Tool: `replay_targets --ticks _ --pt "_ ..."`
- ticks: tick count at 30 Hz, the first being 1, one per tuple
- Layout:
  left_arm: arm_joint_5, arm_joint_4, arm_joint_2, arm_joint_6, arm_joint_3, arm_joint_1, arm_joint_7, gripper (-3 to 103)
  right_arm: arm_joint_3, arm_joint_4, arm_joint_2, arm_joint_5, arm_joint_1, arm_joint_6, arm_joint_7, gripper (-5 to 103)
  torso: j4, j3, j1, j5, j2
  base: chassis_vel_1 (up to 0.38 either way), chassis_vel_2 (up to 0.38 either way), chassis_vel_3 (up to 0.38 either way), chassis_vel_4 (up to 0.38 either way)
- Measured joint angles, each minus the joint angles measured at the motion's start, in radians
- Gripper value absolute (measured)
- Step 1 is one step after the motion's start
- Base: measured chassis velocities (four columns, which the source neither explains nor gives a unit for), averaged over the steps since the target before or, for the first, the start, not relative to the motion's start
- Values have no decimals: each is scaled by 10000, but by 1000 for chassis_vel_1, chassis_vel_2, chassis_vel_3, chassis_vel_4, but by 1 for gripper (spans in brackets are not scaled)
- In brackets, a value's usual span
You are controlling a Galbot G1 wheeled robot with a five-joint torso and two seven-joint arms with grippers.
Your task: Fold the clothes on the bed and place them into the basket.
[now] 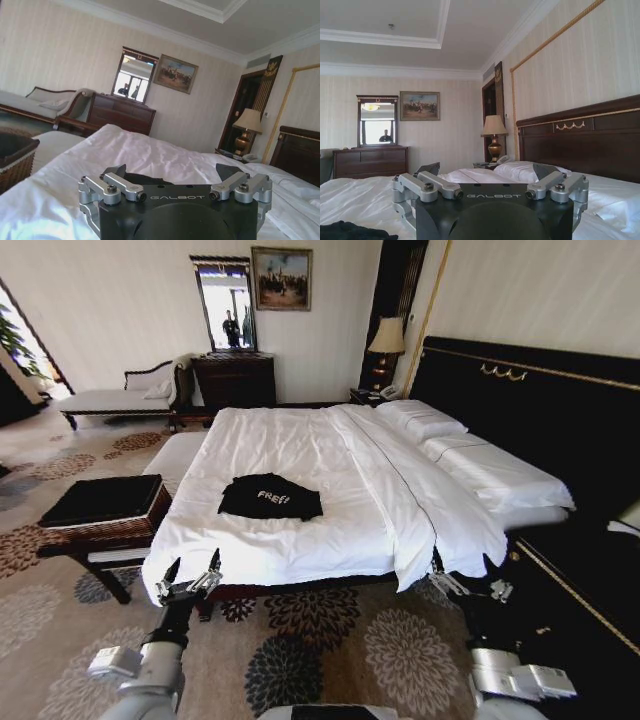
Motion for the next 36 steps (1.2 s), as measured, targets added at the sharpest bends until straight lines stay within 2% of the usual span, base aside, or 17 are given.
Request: replay_targets --ticks 1,3,4,5,7,9,13,15,18,24,30,36 --pt "-779 -5 252 192 -28 -18 -64 100 101 -35 -114 320 31 -83 25 100 0 0 0 0 0 0 0 0 0" --pt "-1556 -5 552 400 -80 -57 -151 100 181 126 -225 825 16 -349 140 100 -1 0 1 2 0 0 0 0 0" --pt "-1556 -5 552 400 -80 -57 -151 100 181 126 -225 825 16 -349 140 100 -1 0 1 2 0 0 0 0 0" --pt "-1809 -7 879 528 -175 -139 -168 100 274 430 -389 1441 -1 -728 322 100 -1 0 1 0 0 0 0 0 0" --pt "-1531 -8 1231 642 -283 -269 -152 100 446 525 -613 1770 20 -950 406 100 -2 0 1 1 0 0 0 0 0" --pt "-1455 -8 1287 667 -300 -299 -146 100 497 513 -680 1791 29 -961 404 100 -2 0 0 1 0 0 0 0 0" --pt "-1447 -9 1595 1118 -683 -757 -284 100 764 251 -1076 1785 60 -598 196 100 -2 0 1 0 -1 0 0 0 0" --pt "-1412 -9 1605 1152 -726 -762 -286 100 784 212 -1087 1762 88 -472 150 100 -2 1 2 3 0 0 0 0 0" --pt "-679 -9 1534 1246 -711 -575 -157 100 817 118 -1075 1604 163 -54 14 100 0 0 1 1 0 0 0 0 0" --pt "182 -9 1269 1249 -650 -532 58 100 867 75 -1070 1108 165 -19 -167 100 -1 0 2 1 -1 0 0 0 0" --pt "-11 -9 1115 1160 -645 -466 325 100 792 -26 -1030 963 137 -113 -125 100 -1 0 1 1 0 0 0 0 0" --pt "-403 -7 928 837 -552 -446 607 100 603 -119 -892 811 145 -151 -106 100 0 0 0 1 0 0 0 0 0"
